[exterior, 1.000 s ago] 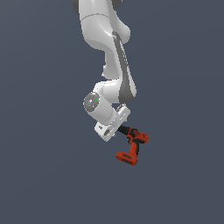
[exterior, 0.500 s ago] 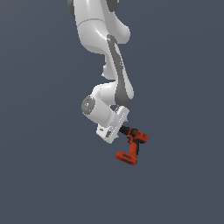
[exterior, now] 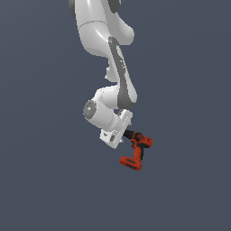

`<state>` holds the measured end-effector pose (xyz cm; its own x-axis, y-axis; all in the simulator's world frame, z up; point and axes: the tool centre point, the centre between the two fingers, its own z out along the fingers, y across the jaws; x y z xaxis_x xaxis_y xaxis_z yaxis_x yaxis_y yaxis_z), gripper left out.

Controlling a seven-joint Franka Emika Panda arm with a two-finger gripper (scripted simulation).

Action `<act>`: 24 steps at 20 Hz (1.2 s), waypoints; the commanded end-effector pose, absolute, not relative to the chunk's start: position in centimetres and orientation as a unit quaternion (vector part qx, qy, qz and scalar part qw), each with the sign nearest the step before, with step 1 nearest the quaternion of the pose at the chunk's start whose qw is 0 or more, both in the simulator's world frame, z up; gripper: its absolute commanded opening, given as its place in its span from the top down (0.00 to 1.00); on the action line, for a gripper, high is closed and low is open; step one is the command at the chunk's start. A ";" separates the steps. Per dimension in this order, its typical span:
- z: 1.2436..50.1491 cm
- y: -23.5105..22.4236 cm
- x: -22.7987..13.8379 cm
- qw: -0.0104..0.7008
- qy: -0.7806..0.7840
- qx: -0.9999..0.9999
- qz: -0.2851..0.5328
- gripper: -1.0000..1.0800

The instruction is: Pick up the object and move it to a goal position.

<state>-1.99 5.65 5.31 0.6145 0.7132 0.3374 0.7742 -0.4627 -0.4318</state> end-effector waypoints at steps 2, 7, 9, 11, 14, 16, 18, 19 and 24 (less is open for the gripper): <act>5.0 5.8 -2.0 0.281 -0.436 -0.853 -0.054 0.00; 3.4 6.9 -2.4 0.281 -0.437 -0.853 -0.055 0.00; 3.0 7.2 -2.5 0.281 -0.437 -0.853 -0.055 0.00; 2.8 7.3 -2.5 0.281 -0.437 -0.853 -0.055 0.00; 2.8 7.3 -2.5 0.281 -0.437 -0.853 -0.055 1.00; 2.8 7.3 -2.5 0.281 -0.437 -0.853 -0.055 1.00; 2.8 7.3 -2.5 0.281 -0.437 -0.853 -0.055 1.00; 2.8 7.3 -2.5 0.281 -0.437 -0.853 -0.055 1.00; 3.3 6.9 -2.2 0.278 -0.436 -0.854 -0.058 1.00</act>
<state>-2.27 6.84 3.27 0.6134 0.7123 0.3413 0.7765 -0.4649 -0.4254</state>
